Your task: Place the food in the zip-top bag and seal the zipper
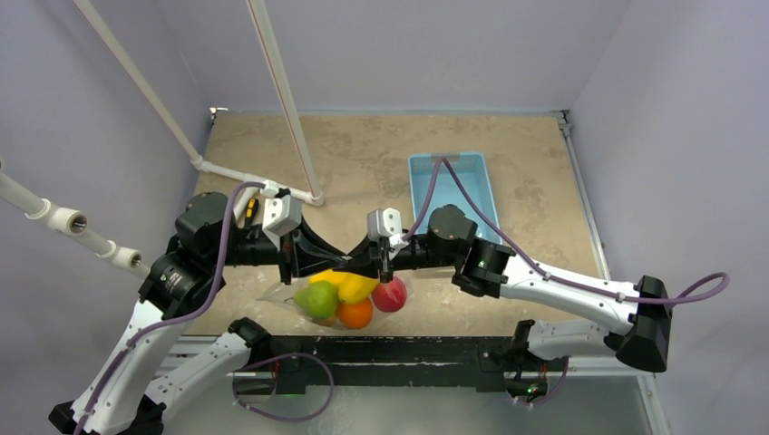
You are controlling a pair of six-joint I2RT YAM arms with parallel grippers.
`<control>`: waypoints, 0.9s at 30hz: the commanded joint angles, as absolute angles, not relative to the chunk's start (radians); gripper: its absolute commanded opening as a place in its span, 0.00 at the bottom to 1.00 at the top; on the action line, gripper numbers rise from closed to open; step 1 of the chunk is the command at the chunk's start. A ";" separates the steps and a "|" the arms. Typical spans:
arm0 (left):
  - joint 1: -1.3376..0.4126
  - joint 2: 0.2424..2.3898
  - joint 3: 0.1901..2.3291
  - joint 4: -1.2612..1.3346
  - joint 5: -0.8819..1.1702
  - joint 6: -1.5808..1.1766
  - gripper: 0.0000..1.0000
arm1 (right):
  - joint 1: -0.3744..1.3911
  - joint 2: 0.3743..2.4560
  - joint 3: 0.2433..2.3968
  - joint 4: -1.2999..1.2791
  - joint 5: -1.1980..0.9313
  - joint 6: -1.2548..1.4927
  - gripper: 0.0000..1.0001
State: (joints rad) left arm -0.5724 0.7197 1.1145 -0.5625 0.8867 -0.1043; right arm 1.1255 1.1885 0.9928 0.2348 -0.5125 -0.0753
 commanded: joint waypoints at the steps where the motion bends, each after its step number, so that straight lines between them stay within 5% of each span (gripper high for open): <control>1: -0.575 0.709 1.143 -0.539 0.886 -0.101 0.00 | 1.127 1.120 0.961 0.355 -0.430 -0.052 0.00; 15: -0.575 0.685 1.157 -0.693 0.770 -0.042 0.00 | 1.127 1.011 0.964 0.400 -0.236 -0.062 0.00; 25: -0.575 0.668 1.152 -0.691 0.777 -0.046 0.00 | 1.127 1.032 1.009 0.301 -0.313 -0.089 0.00; 27: -0.575 0.672 1.152 -0.700 0.785 -0.042 0.00 | 1.127 1.028 1.019 0.257 -0.332 -0.108 0.15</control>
State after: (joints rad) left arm -0.5724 0.6765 1.1351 -0.7170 0.7624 -0.0582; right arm 1.1301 1.0458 0.9569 0.2913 -0.2867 -0.0685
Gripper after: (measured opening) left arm 0.056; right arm 0.034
